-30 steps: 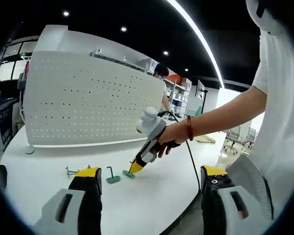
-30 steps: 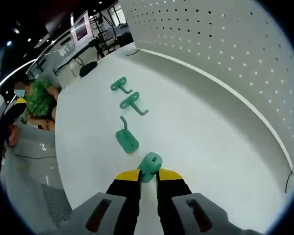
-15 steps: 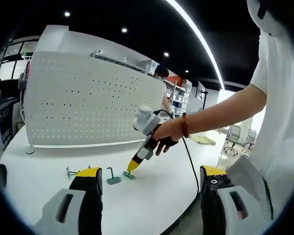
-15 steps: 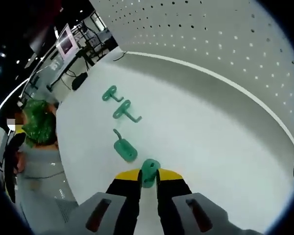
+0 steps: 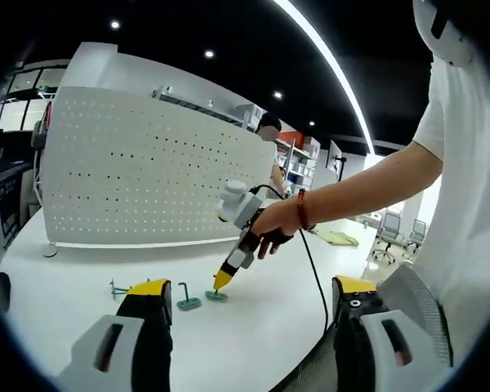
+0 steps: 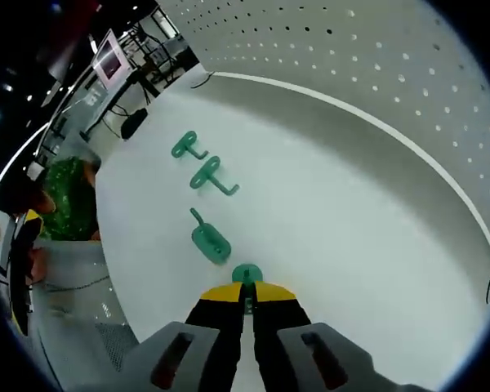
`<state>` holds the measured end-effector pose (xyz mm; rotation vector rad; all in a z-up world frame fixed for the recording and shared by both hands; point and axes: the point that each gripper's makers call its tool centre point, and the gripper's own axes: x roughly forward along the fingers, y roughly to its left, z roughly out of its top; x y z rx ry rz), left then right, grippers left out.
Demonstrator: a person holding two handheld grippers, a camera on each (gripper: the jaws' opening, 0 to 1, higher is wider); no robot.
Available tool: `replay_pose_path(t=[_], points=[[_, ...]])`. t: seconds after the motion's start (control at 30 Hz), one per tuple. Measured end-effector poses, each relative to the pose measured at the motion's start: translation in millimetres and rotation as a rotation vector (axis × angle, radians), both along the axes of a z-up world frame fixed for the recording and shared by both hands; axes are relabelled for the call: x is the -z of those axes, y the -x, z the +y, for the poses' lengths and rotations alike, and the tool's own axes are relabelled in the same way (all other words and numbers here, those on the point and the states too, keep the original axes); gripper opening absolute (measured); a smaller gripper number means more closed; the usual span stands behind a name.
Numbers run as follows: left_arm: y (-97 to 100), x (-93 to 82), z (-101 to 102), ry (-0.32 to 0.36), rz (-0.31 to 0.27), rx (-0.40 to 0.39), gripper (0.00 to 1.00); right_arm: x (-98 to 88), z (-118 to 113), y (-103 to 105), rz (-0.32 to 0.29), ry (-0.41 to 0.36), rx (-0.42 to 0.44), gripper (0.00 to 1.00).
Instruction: Insert the hook assembly into the mounting plate slot until the hook locks in place.
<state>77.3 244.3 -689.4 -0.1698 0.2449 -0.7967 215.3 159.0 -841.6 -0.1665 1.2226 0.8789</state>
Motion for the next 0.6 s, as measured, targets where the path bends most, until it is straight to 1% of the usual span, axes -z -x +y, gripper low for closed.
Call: replay_pose_path(t=[0.3,0.6], points=[[1.7,1.1,-2.9,-0.011,0.003,0.014,0.82,-14.2,-2.5,-7.8,-0.076,-0.031,0.013,0.02],[4.3,-0.4,-6.0,-0.02,-0.002,0.027,0.83,-30.9,-3.5,-17.2,-0.177,-0.058,0.046,0.02]])
